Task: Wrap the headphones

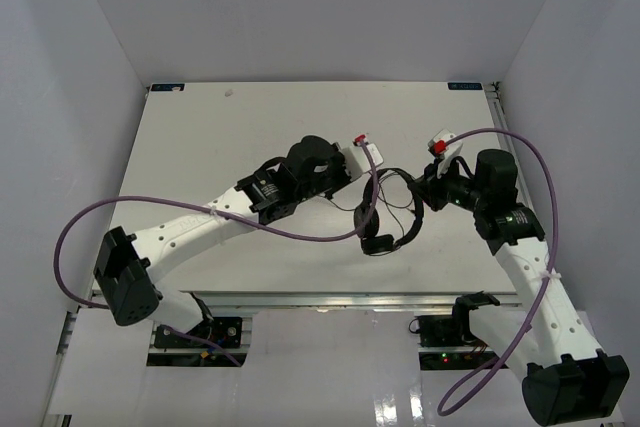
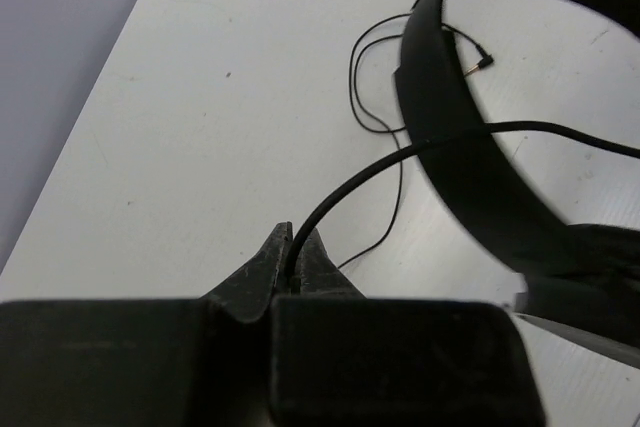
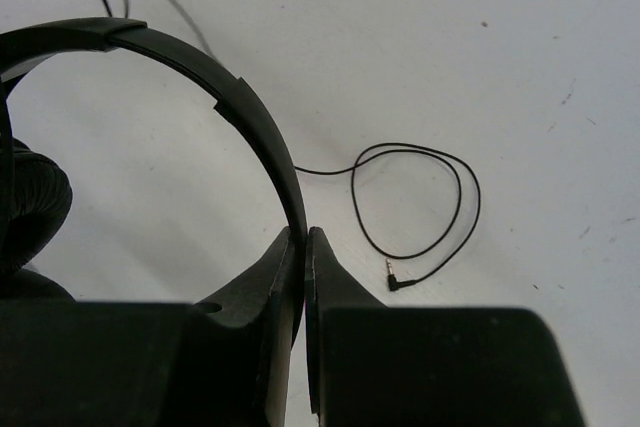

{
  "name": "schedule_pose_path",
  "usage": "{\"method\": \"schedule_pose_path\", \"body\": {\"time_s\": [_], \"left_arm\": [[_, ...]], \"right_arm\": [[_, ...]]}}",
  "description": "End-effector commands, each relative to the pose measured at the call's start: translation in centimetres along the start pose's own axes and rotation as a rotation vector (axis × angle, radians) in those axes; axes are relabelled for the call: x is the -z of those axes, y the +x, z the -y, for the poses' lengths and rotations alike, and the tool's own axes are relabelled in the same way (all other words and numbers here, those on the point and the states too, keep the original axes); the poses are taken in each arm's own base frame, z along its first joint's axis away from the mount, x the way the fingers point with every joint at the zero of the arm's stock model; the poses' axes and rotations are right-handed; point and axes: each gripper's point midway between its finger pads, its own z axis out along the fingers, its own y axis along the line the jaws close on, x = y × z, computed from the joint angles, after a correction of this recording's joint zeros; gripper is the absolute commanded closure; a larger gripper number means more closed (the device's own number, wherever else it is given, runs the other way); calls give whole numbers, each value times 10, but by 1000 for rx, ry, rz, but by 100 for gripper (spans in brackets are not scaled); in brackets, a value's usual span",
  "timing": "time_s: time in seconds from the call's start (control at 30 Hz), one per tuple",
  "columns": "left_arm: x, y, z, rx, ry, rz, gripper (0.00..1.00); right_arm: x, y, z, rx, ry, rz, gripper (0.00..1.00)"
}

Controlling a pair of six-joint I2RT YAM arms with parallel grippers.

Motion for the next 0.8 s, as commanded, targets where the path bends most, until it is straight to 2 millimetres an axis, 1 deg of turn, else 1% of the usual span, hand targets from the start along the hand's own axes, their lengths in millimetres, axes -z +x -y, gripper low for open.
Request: {"method": "schedule_pose_path", "body": {"time_s": [0.0, 0.07, 0.13, 0.2, 0.27, 0.33, 0.4, 0.47, 0.57, 0.7, 0.77], "left_arm": [[28, -17, -22, 71, -39, 151, 100], [31, -13, -23, 96, -40, 178, 100], [31, -18, -16, 112, -9, 228, 100], [30, -19, -10, 141, 13, 261, 100], [29, -24, -6, 160, 28, 303, 100], [29, -28, -3, 176, 37, 336, 100], [29, -32, 2, 193, 59, 382, 100], [31, -41, 5, 207, 75, 443, 100], [34, -49, 7, 223, 85, 497, 100], [37, -56, 7, 233, 91, 540, 100], [34, -55, 9, 241, 101, 538, 100]], "right_arm": [[15, -46, -28, -21, -148, 104, 92], [17, -57, -30, -54, -169, 117, 92], [18, -66, -31, -95, -187, 121, 92], [19, -77, -31, -133, -204, 127, 92], [20, -84, -31, -167, -229, 129, 92], [21, -89, -35, -212, -268, 128, 92], [22, -93, -35, -268, -294, 126, 92], [21, -96, -32, -306, -310, 123, 92], [23, -100, -25, -352, -310, 125, 92], [26, -104, -18, -407, -319, 130, 92], [27, -108, -18, -431, -342, 140, 92]]}}
